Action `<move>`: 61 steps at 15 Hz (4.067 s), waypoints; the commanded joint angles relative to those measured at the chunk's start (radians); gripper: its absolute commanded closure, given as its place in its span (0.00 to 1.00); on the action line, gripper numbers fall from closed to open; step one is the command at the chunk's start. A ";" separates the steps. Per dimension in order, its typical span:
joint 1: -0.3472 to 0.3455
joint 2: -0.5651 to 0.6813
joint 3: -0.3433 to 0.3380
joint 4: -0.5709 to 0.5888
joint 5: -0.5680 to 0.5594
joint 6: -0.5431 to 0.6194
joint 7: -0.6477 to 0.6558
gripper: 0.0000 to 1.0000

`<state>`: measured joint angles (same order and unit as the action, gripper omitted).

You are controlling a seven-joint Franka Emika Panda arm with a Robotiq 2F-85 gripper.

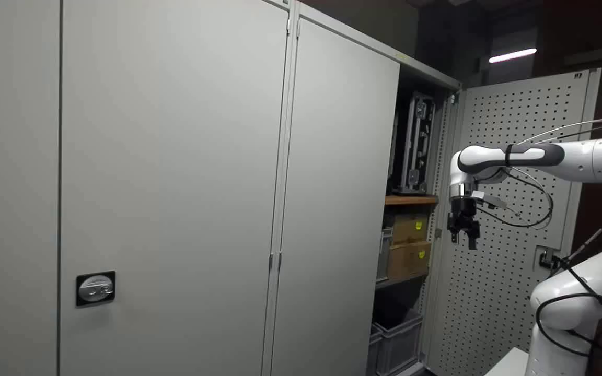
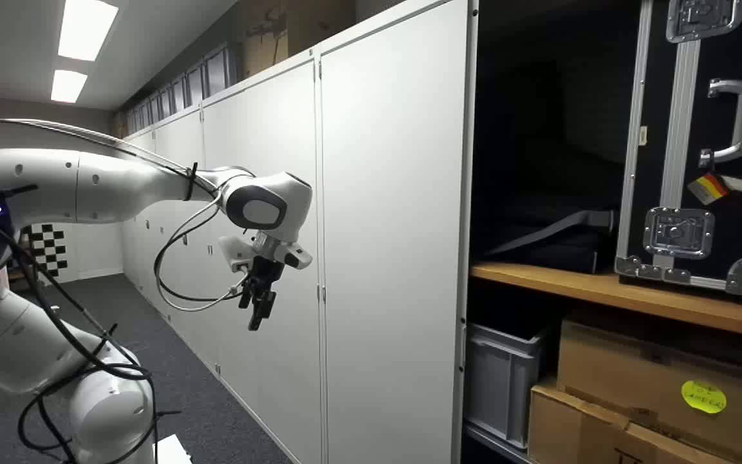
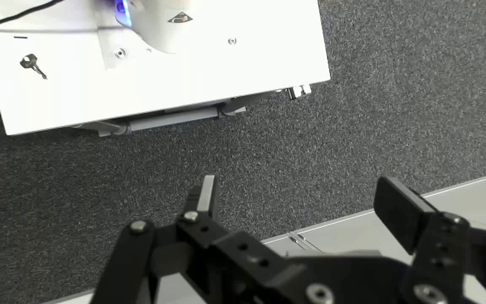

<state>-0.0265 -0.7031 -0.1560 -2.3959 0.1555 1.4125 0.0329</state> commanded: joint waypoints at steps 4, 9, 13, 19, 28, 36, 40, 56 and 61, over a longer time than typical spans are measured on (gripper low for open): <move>-0.033 0.005 0.024 0.002 0.011 -0.004 -0.017 0.00; -0.033 0.005 0.024 0.002 0.011 -0.004 -0.017 0.00; -0.062 0.010 0.000 -0.021 -0.035 0.019 -0.043 0.00; -0.152 0.048 -0.056 -0.089 -0.203 0.173 -0.088 0.00; -0.275 0.239 -0.169 -0.136 -0.328 0.484 -0.085 0.00; -0.408 0.392 -0.307 -0.152 -0.422 0.844 -0.174 0.00; -0.462 0.454 -0.374 -0.150 -0.438 1.036 -0.249 0.00; -0.506 0.695 -0.674 0.164 -0.091 1.271 -0.520 0.00; -0.505 0.667 -0.675 0.134 -0.131 1.287 -0.488 0.00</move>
<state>-0.5378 -0.0336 -0.8249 -2.2615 0.0327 2.7008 -0.4618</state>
